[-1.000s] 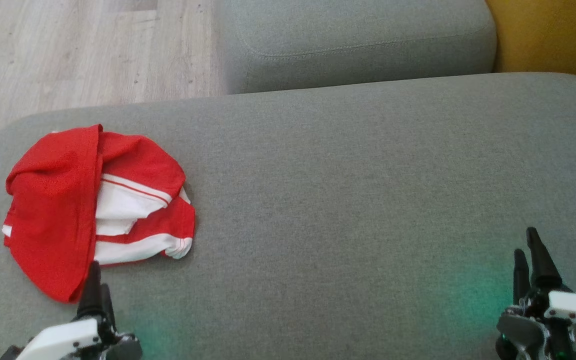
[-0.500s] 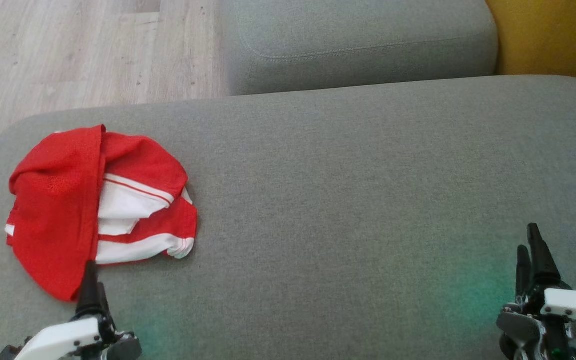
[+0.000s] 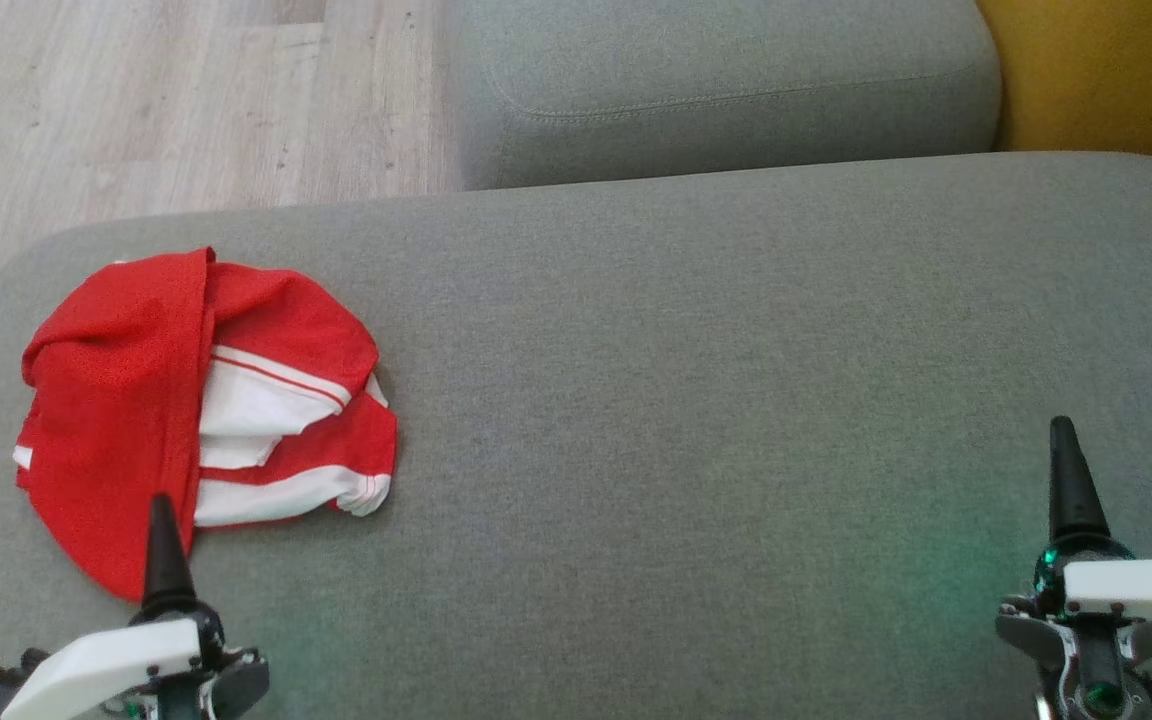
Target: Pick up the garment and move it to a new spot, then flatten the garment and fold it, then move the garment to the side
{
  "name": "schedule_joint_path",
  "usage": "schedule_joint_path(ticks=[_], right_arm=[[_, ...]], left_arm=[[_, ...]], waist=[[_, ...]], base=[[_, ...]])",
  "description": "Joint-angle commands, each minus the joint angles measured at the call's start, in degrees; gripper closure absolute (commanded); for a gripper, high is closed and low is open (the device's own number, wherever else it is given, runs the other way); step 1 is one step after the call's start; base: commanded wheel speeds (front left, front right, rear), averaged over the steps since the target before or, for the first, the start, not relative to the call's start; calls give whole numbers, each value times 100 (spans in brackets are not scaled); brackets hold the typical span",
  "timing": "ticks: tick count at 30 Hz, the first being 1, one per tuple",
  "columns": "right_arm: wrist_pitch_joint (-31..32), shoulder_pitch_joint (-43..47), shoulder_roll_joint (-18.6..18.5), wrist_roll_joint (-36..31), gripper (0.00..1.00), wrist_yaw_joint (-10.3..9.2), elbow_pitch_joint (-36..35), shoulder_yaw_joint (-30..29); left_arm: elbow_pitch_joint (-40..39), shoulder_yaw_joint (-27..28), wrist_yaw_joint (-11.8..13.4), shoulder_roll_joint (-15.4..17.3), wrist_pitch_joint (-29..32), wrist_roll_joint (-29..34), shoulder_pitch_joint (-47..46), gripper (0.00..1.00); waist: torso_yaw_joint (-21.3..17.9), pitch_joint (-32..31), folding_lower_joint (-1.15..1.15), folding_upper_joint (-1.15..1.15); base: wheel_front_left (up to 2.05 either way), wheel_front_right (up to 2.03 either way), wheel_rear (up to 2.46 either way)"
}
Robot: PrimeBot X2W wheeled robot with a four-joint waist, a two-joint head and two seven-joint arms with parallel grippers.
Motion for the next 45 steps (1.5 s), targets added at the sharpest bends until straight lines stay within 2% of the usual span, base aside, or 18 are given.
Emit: schedule_joint_path(ticks=[1,13,19,31,45], right_arm=[[-79,-195,-28,-162,0,-1,-255,48],[-282,-188,-33,-1442,0,-2,-611,220],[-383,-179,-35,-2088,0,-2,-729,291],[-586,-145,-39,-3228,0,-2,-837,505],[-805,-130,-44,-4311,0,-3,-855,665]], left_arm=[[-243,104,22,34,-60,131,-229,0],[-750,-114,218,37,-261,1300,-259,0],[-913,-353,238,39,-362,2026,-255,0],[-908,-862,192,64,-563,3526,-271,0],[-860,-1479,391,292,-781,4787,-385,0]], waist=[[-2,3,0,0],[-21,27,0,0],[-10,22,0,0],[10,12,0,0],[9,10,0,0]], base=[[0,0,0],[0,0,0],[0,0,0],[0,0,0],[0,0,0]])
